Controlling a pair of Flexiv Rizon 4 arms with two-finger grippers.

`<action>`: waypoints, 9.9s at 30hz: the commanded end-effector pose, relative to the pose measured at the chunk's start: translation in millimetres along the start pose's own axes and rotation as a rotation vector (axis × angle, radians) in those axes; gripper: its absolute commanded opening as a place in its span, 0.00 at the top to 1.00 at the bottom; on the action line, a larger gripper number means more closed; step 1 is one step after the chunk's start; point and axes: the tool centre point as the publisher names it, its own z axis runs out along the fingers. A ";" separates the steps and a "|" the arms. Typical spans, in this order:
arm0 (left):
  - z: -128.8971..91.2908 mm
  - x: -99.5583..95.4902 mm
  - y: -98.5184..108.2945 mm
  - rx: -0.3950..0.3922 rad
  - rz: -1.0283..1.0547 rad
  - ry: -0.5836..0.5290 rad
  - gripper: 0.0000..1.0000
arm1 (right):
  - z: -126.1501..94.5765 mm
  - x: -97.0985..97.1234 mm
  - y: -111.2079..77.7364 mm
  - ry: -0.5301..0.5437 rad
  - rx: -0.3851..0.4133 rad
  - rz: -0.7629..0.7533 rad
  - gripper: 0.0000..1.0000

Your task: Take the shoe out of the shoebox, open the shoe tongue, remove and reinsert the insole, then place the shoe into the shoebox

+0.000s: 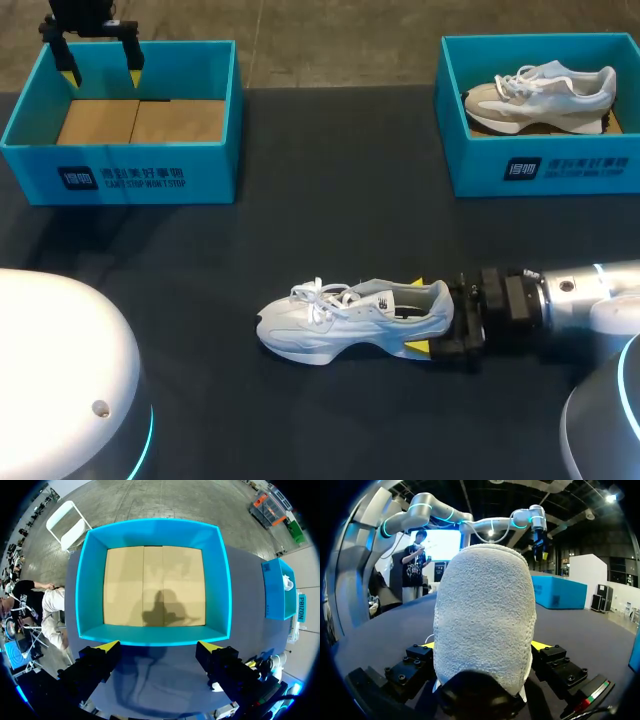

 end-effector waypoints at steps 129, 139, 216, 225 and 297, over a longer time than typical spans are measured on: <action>43.6 353.2 290.6 -0.171 0.069 -0.006 0.00 | -1.2 9.2 6.1 -0.021 0.045 -0.016 1.00; 77.4 389.1 306.5 -0.234 0.077 -0.100 0.00 | -1.2 9.2 6.1 -0.021 0.045 -0.016 1.00; 134.0 371.7 332.8 -0.226 -0.014 -0.275 0.42 | -1.2 9.2 6.1 -0.021 0.045 -0.016 1.00; 140.7 374.9 332.2 -0.219 -0.010 -0.312 0.54 | -1.2 9.2 6.1 -0.021 0.045 -0.016 1.00; 146.4 247.0 333.7 -0.186 -0.105 0.335 0.50 | -1.2 9.2 6.1 -0.021 0.045 -0.016 1.00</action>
